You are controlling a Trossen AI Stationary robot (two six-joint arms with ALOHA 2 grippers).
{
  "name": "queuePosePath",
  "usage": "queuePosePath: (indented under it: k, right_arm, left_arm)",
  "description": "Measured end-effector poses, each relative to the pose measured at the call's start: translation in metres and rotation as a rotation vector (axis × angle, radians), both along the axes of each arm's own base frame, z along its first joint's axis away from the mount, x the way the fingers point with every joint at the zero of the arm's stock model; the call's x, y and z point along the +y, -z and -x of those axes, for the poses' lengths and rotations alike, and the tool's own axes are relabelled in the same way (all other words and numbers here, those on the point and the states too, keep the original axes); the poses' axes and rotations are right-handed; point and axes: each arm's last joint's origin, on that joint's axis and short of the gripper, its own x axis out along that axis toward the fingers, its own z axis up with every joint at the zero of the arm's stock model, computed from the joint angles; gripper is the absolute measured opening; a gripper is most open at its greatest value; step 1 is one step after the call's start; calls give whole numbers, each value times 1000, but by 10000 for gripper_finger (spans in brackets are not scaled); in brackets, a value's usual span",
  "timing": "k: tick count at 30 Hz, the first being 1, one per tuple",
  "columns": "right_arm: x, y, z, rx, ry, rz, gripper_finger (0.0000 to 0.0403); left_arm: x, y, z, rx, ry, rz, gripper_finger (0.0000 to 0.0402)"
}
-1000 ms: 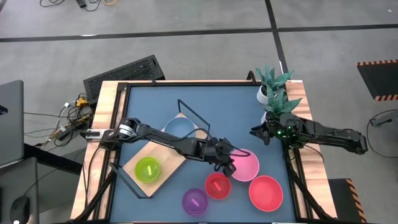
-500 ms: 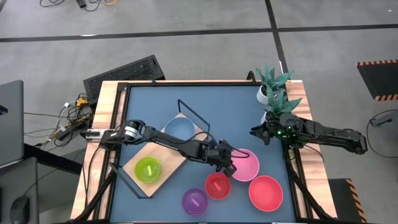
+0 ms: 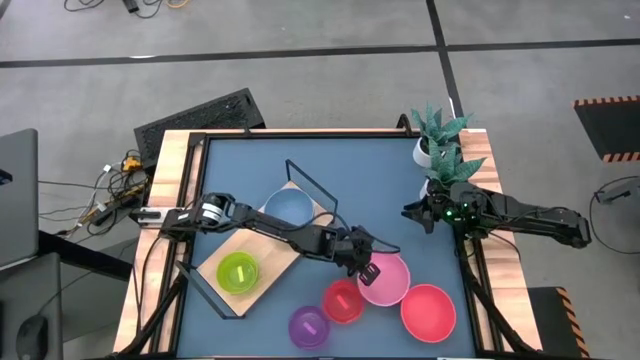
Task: Place and stack bowls onto a shelf
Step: Stack the pink bowl on top of the blue bowl on the shelf
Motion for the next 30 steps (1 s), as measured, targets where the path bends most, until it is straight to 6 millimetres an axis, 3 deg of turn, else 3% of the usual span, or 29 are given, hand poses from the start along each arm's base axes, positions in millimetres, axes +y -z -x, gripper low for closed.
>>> queuePosePath:
  k: [10, 15, 25, 30]
  right_arm:
    - [0, 0, 0, 0, 0, 0, 189]
    - [0, 0, 0, 0, 0, 0, 189]
    - [0, 0, 0, -1, 0, -1, 189]
    - [0, 0, 0, -2, 1, -1, 189]
  left_arm:
    - [13, -3, -5, -47, -86, 8, 2]
    - [18, -15, -10, -110, -85, 57, 2]
    - [28, -102, -16, -210, -19, 52, 1]
    - [29, -152, -3, -175, 24, -5, 1]
